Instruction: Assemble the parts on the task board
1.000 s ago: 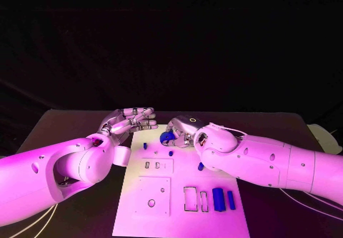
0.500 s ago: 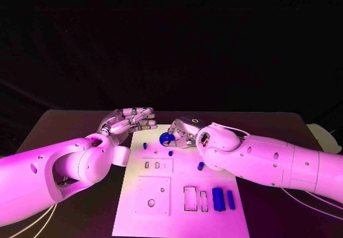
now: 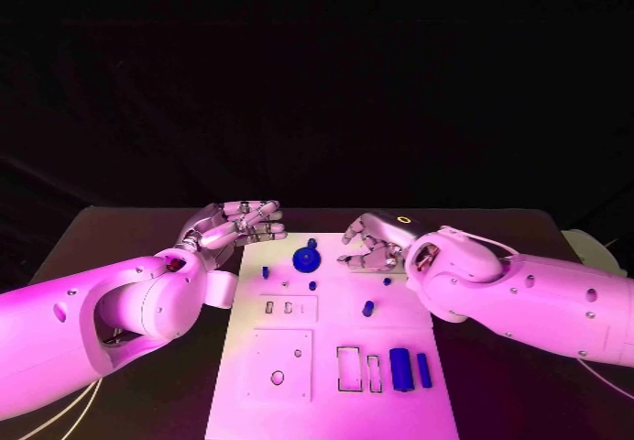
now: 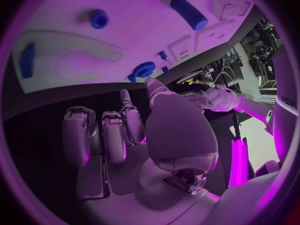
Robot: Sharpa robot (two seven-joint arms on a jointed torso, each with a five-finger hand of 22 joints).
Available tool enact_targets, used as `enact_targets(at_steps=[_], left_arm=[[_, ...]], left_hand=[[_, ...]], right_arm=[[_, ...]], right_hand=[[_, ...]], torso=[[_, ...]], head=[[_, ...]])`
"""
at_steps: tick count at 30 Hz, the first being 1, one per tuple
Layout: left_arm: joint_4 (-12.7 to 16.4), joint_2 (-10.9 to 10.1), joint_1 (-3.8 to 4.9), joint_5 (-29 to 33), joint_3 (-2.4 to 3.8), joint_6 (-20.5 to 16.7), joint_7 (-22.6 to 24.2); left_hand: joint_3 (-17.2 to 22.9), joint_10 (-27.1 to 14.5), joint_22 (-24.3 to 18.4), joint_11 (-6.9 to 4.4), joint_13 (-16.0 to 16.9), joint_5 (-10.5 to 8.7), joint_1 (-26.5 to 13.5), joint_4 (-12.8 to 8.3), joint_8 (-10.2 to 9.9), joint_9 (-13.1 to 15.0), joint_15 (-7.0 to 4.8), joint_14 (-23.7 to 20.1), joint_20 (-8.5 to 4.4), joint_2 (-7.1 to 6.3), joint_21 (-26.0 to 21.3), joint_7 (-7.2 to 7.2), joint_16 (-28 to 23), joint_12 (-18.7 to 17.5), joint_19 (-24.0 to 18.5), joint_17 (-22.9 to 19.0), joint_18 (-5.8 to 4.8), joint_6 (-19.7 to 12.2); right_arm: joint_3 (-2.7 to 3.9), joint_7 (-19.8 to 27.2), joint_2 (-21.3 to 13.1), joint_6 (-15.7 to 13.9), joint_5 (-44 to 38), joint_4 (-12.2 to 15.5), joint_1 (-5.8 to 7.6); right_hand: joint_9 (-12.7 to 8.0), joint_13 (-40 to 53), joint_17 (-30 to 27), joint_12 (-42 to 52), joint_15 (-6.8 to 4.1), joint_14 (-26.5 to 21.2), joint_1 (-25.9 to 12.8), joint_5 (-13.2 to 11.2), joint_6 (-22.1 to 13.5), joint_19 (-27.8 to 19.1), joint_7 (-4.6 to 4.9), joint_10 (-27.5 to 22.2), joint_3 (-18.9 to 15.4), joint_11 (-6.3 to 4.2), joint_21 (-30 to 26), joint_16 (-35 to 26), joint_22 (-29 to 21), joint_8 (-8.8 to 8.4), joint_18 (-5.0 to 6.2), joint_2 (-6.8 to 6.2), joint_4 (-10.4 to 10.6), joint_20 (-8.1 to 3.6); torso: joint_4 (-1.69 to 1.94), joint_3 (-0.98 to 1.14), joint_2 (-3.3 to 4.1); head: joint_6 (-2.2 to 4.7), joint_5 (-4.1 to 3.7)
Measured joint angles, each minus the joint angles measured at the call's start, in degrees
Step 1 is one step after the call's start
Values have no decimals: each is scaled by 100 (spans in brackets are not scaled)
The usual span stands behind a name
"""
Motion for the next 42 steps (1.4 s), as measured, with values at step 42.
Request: enact_targets(at_steps=[42], left_arm=[[-204,106,0,0,-3,46,-8]], left_hand=[[15,0,-5,0,0,0,0,-15,-22,0,0,0,0,0,-21,0,0,0,0,5,0,0]], right_arm=[[-22,1221,-833,450,1618,-731,-250]], right_hand=[[-45,3,-1,-118,0,0,623,-26,-93,-99,92,-84,40,42,-145,-40,-3,-305,0,-44,-554,7]], torso=[[-111,64,-122]], head=[[-122,-88]])
